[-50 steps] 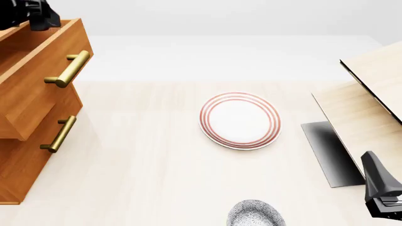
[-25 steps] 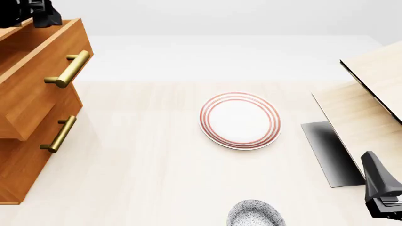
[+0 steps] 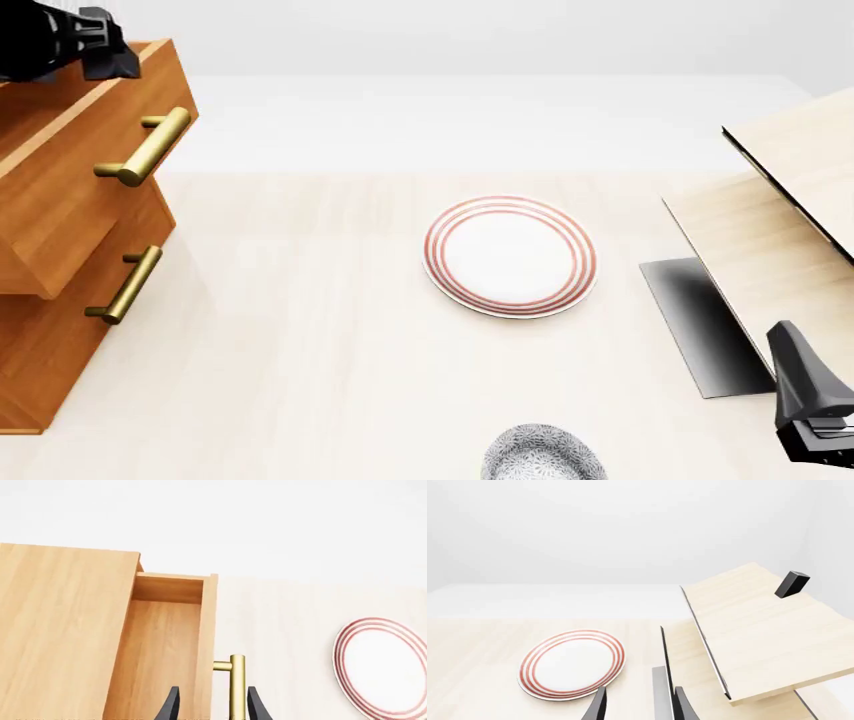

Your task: Open the top drawer of the cabinet and put the bowl in it.

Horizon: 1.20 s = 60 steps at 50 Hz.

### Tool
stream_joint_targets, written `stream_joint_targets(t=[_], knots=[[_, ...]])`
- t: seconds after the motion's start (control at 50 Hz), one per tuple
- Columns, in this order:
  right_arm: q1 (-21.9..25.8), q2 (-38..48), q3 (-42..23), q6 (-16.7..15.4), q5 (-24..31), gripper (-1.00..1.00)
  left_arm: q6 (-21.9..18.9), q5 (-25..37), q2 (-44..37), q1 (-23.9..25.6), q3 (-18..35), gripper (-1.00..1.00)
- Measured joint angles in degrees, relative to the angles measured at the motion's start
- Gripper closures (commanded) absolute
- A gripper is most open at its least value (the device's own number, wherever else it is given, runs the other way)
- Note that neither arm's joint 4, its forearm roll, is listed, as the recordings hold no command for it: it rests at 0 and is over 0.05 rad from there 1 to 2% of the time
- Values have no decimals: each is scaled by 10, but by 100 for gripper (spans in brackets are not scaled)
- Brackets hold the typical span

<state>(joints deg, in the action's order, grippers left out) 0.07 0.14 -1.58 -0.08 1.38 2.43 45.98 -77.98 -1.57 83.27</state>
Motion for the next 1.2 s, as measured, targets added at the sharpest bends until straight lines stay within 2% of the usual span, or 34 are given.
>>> stream_joint_targets(t=[1.2], knots=[[0,0,0,0,0,-100,9,-16,-15,13,-47,-100]])
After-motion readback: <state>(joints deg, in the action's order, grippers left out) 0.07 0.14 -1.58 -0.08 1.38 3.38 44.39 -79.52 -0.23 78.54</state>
